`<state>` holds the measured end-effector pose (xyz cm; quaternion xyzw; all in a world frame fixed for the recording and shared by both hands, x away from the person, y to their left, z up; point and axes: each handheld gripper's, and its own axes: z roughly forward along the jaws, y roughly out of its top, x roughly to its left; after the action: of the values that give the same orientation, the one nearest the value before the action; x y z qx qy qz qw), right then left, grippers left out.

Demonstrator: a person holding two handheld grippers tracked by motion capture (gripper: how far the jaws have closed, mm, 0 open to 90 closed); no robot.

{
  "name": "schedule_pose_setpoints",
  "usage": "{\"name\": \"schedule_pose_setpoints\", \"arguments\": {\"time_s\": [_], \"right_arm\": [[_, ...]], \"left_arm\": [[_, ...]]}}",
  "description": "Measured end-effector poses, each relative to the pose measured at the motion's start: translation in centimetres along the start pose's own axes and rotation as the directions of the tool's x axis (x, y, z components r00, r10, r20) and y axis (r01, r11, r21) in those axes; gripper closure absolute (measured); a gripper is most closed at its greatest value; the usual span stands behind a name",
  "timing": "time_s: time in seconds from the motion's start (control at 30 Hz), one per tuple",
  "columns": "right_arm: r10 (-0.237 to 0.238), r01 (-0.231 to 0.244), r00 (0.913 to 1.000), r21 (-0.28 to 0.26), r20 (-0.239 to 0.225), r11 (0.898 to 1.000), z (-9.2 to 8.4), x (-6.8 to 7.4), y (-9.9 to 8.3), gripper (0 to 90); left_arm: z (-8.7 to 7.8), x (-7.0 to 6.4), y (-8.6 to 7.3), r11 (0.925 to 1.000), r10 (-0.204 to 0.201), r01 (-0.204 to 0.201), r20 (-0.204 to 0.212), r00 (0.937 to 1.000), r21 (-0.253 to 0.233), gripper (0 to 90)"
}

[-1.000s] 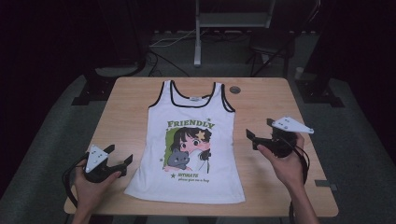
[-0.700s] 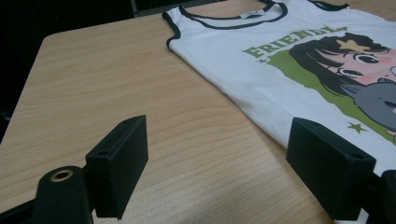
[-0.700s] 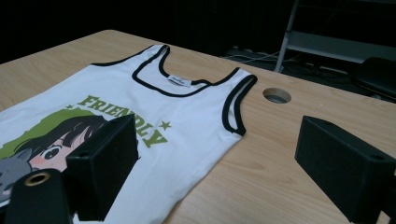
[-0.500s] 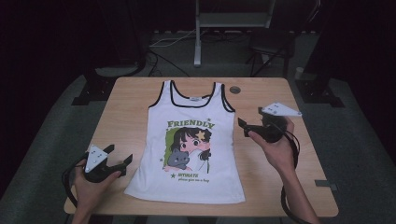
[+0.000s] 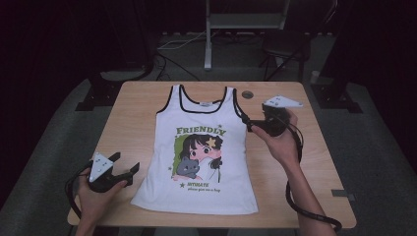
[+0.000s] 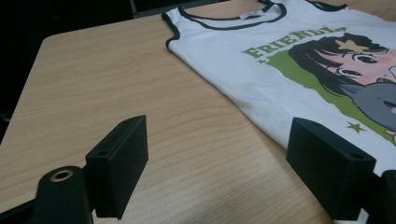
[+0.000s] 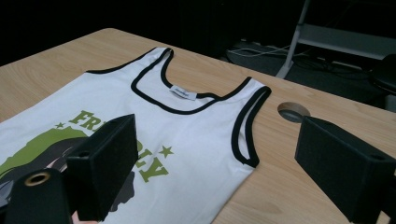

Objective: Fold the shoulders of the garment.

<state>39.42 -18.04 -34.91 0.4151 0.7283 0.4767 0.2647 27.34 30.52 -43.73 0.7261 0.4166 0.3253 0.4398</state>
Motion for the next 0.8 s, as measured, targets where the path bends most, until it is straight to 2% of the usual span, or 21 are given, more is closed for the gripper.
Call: {"name": "schedule_pose_setpoints", "arguments": {"time_s": [0.23, 0.5, 0.8], "right_arm": [[-0.006, 0.006, 0.9999, 0.003, -0.008, 1.0, 1.0, 0.2, 0.7, 12.7], [-0.015, 0.015, 0.9999, 0.008, -0.008, 1.0, 2.5, 0.3, 2.4, 12.7], [-0.005, 0.005, 0.9999, 0.018, -0.01, 1.0, 4.6, 0.1, 3.6, 12.7]], "left_arm": [[0.0, 0.0, 0.0, 1.0, -0.001, 0.001, -0.002, 1.0, -0.004, 20.6], [0.0, 0.0, 0.0, 1.0, -0.002, 0.002, 0.0, 1.0, -0.004, 20.6], [0.0, 0.0, 0.0, 1.0, -0.001, 0.001, 0.0, 1.0, 0.0, 20.6]]}}
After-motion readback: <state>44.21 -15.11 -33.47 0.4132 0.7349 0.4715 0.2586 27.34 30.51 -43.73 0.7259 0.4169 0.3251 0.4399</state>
